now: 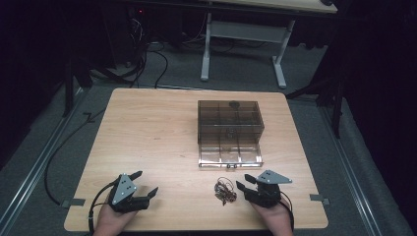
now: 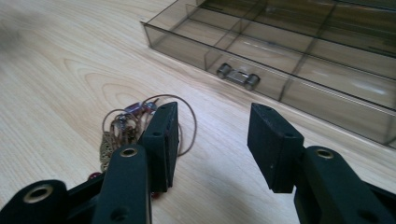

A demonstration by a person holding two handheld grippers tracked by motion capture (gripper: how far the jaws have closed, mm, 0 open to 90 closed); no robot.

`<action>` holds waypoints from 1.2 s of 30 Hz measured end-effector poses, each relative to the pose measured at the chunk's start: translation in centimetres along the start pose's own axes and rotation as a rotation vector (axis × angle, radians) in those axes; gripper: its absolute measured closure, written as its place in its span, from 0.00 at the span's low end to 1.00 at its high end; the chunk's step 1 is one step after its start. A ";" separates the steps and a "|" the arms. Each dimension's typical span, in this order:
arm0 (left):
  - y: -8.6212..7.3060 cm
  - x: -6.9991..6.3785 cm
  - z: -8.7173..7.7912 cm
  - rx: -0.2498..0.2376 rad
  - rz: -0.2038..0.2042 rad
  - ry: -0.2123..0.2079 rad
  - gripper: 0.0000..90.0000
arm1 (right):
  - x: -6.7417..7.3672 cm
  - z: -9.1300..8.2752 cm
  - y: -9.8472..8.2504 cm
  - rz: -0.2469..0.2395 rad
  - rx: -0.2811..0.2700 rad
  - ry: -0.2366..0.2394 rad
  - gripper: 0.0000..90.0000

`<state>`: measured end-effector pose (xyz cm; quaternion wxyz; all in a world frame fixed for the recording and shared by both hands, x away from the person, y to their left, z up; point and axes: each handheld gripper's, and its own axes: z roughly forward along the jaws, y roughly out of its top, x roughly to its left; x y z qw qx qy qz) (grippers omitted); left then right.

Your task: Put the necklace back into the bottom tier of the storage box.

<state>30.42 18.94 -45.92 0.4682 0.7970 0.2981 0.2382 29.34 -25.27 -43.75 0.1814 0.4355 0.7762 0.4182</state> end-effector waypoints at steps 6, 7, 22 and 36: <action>0.0 0.0 0.0 -0.002 0.003 0.000 0.22 | 1.2 0.7 0.3 -0.034 0.009 0.043 0.58; 0.0 0.0 0.0 -0.002 0.003 0.000 0.22 | 1.5 0.8 0.4 -0.036 0.012 0.048 0.58; 0.0 -0.1 0.0 -0.001 0.008 -0.004 0.22 | 3.9 3.1 0.1 -0.087 0.117 0.106 0.47; 0.0 -0.1 0.0 -0.001 0.010 -0.001 0.23 | 4.2 3.4 -0.4 -0.125 0.133 0.085 0.63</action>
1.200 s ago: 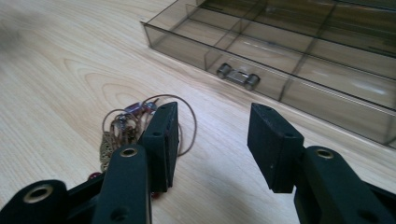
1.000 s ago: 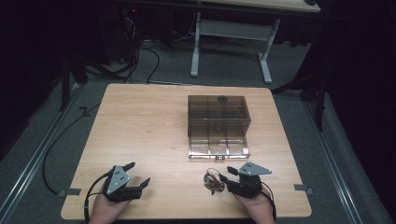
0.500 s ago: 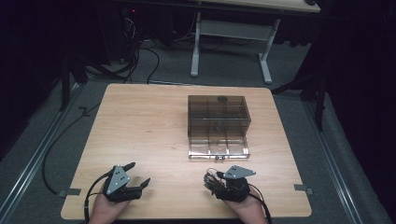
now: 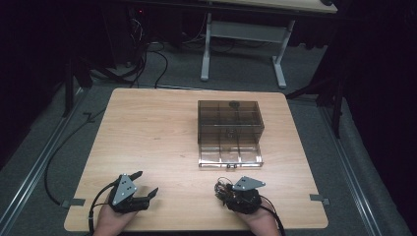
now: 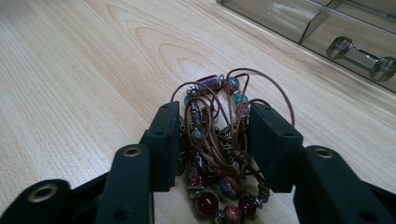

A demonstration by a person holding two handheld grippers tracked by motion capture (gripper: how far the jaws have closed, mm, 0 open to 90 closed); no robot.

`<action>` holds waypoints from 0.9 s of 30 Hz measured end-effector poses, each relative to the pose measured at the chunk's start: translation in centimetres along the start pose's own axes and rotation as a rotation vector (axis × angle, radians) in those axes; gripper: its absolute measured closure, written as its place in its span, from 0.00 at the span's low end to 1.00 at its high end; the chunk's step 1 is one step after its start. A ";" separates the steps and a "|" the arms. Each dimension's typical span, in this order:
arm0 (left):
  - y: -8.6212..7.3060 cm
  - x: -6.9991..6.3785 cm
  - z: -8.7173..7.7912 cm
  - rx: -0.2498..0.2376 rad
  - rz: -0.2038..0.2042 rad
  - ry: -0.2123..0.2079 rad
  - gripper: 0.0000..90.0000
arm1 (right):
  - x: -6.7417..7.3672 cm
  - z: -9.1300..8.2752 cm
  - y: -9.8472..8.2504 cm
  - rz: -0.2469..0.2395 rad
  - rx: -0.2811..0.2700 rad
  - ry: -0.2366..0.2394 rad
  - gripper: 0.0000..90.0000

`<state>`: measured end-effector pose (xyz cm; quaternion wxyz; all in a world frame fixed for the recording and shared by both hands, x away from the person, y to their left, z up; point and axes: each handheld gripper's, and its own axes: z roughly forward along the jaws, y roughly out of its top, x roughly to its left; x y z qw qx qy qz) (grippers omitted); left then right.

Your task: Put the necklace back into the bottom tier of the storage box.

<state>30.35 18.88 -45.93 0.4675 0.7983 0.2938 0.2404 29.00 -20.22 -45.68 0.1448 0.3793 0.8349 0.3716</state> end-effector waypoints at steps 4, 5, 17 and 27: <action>0.0 0.0 0.0 0.001 0.000 0.001 0.22 | 0.0 0.0 -0.1 0.005 -0.003 -0.002 0.66; 0.0 0.0 0.0 0.001 0.000 0.001 0.23 | -0.1 -0.1 -0.1 0.007 -0.003 -0.003 0.68; 0.0 0.0 0.0 0.000 0.000 -0.001 0.23 | -0.2 -0.2 -0.1 -0.004 -0.012 -0.001 0.91; 0.0 0.0 0.0 0.002 0.001 -0.003 0.23 | 0.0 -1.2 -0.1 -0.015 -0.085 -0.017 0.93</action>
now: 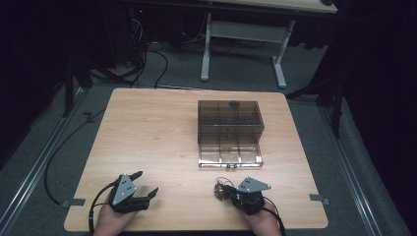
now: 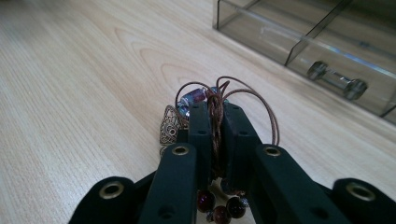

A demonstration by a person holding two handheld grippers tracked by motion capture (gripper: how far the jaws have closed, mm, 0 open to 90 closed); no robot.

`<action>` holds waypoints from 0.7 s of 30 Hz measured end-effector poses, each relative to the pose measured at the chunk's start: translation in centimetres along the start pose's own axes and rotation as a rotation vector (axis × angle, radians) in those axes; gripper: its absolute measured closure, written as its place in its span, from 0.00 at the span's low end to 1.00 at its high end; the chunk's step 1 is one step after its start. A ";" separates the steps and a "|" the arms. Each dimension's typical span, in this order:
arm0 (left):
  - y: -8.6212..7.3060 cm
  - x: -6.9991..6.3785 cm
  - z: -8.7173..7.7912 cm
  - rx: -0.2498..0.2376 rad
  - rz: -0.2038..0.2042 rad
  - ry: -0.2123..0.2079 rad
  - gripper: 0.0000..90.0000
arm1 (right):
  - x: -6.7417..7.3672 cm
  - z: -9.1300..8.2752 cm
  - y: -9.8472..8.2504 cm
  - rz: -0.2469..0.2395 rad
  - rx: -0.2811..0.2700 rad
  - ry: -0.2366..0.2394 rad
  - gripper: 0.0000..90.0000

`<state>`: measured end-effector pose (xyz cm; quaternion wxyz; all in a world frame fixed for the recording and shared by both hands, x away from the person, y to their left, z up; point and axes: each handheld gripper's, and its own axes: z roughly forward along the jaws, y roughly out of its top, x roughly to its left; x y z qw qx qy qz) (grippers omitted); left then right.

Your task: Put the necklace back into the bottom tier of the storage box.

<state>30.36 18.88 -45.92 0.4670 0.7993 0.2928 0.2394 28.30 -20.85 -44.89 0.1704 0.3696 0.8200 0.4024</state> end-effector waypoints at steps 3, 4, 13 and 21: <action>0.0 0.0 0.0 0.001 0.001 0.000 0.23 | -0.1 -0.5 0.1 0.004 -0.029 -0.004 0.93; 0.0 0.0 0.0 0.001 0.001 0.000 0.23 | -0.2 -0.7 0.2 0.011 -0.035 -0.002 0.93; 0.0 -0.1 0.0 -0.002 0.005 0.001 0.23 | -1.0 -2.7 0.1 0.041 -0.108 -0.034 0.93; 0.0 -0.2 0.0 0.001 0.014 0.003 0.23 | -2.3 -5.2 -0.9 0.070 -0.140 -0.104 0.93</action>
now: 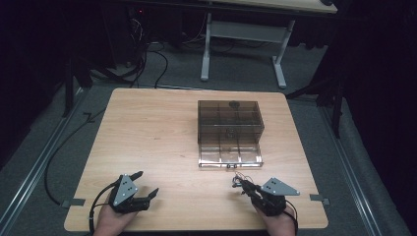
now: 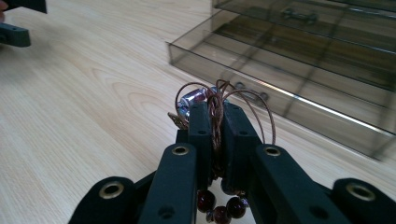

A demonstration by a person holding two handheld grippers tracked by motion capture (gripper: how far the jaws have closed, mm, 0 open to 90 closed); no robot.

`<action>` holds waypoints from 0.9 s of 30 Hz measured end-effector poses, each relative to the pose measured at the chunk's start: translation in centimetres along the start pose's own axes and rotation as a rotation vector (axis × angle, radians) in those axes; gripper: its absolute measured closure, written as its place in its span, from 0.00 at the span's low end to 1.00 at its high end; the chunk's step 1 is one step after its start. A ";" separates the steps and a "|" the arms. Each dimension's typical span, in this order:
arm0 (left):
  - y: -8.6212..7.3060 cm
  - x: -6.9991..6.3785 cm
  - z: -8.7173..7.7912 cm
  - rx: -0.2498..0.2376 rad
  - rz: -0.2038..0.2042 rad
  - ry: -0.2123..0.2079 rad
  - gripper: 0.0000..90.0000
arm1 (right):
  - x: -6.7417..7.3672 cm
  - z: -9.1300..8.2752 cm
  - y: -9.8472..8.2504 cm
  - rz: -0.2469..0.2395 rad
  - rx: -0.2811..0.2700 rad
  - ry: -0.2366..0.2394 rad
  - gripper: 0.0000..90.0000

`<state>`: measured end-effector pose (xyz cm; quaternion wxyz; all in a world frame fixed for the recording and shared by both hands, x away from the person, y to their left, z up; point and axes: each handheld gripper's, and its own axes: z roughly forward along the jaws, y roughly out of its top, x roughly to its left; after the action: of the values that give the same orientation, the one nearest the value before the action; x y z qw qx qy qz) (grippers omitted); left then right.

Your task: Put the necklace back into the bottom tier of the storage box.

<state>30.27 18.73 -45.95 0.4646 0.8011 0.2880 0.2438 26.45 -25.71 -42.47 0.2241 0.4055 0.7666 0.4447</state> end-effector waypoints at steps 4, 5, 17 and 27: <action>0.0 0.0 0.0 -0.002 0.001 0.002 0.23 | -0.7 -1.0 -0.4 0.013 -0.003 -0.026 0.93; 0.0 0.0 0.0 -0.003 0.001 0.002 0.23 | -0.9 -1.3 -0.6 0.017 -0.007 -0.034 0.93; 0.0 -0.1 0.0 -0.005 0.005 0.000 0.23 | -2.5 -3.1 -2.6 0.079 0.051 -0.078 0.93; 0.0 -0.1 0.0 -0.006 0.006 0.002 0.23 | -2.9 0.0 -2.9 0.051 0.172 -0.137 0.92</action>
<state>30.19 18.70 -45.96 0.4661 0.8004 0.2851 0.2467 26.90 -28.87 -44.98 0.2291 0.4720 0.7743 0.3539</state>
